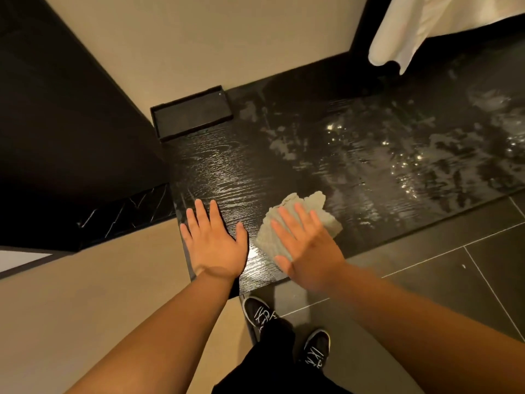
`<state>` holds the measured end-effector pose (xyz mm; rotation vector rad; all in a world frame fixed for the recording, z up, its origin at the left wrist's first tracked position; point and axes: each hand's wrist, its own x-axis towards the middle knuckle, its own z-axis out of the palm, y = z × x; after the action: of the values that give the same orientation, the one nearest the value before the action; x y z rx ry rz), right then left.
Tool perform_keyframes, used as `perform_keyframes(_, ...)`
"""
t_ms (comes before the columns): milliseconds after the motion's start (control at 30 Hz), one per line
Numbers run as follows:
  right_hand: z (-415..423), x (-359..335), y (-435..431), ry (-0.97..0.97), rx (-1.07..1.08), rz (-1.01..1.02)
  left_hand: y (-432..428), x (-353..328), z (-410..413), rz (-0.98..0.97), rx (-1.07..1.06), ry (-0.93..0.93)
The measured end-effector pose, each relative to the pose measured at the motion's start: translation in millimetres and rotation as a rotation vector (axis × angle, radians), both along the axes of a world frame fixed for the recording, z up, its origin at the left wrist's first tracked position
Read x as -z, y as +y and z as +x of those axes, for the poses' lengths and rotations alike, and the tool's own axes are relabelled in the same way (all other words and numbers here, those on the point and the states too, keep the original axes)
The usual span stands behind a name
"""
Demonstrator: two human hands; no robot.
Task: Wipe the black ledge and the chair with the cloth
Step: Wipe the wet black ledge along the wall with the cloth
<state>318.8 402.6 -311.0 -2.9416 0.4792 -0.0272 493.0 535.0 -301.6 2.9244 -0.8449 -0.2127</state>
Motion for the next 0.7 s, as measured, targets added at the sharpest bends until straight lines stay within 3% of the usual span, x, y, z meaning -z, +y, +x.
perform_keyframes(100, -2.5, 3.8, -26.3, -0.013, -0.028, -0.022, 1.1, 0.8, 0.4, -0.016, 0.002, -0.009)
perform_keyframes(333, -13.8, 7.3, -26.6, -0.059, 0.278, 0.003, 0.5, 0.2, 0.1, -0.025, 0.002, -0.013)
perform_keyframes(533, -13.9, 10.8, 22.8, -0.165, 0.005, 0.031, 1.9, 2.1, 0.7, -0.023, -0.003, -0.011)
perform_keyframes(700, -40.9, -0.7, -26.2, 0.087, 0.135, -0.029, 0.7, 2.1, 1.5, -0.020, 0.009, -0.005)
